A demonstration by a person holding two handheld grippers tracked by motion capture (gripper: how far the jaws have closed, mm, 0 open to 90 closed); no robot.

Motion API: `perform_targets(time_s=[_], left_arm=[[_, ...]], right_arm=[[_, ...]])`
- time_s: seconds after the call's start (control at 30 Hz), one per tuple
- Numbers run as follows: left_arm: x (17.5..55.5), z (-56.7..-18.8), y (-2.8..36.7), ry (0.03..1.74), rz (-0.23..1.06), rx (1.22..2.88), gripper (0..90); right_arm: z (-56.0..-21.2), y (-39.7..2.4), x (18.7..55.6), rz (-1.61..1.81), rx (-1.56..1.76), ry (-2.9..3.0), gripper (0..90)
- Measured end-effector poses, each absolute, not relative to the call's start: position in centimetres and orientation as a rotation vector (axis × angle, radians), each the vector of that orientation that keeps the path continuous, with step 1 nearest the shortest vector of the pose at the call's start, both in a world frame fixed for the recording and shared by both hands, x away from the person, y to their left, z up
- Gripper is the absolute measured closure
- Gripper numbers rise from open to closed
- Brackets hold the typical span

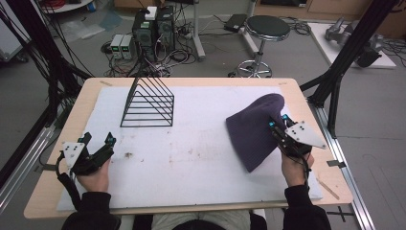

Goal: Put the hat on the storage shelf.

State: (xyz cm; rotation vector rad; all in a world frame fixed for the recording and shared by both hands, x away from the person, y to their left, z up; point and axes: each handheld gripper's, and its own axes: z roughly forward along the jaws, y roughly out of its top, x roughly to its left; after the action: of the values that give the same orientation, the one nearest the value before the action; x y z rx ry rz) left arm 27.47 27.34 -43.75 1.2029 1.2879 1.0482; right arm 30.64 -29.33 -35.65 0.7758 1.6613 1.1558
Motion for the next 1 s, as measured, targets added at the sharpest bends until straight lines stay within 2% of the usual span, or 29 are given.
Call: perform_targets(time_s=[0.23, 1.0], left_arm=[[27.5, -43.8, 27.4, 1.288, 1.043, 1.203, 23.6], [27.6, -43.8, 27.7, 1.279, 1.009, 1.200, 23.6]], right_arm=[[-33.5, -28.9, 30.5, 1.216, 0.654, 1.613, 74.7], [-29.6, -27.5, 31.1, 1.399, 0.557, 1.518, 75.7]])
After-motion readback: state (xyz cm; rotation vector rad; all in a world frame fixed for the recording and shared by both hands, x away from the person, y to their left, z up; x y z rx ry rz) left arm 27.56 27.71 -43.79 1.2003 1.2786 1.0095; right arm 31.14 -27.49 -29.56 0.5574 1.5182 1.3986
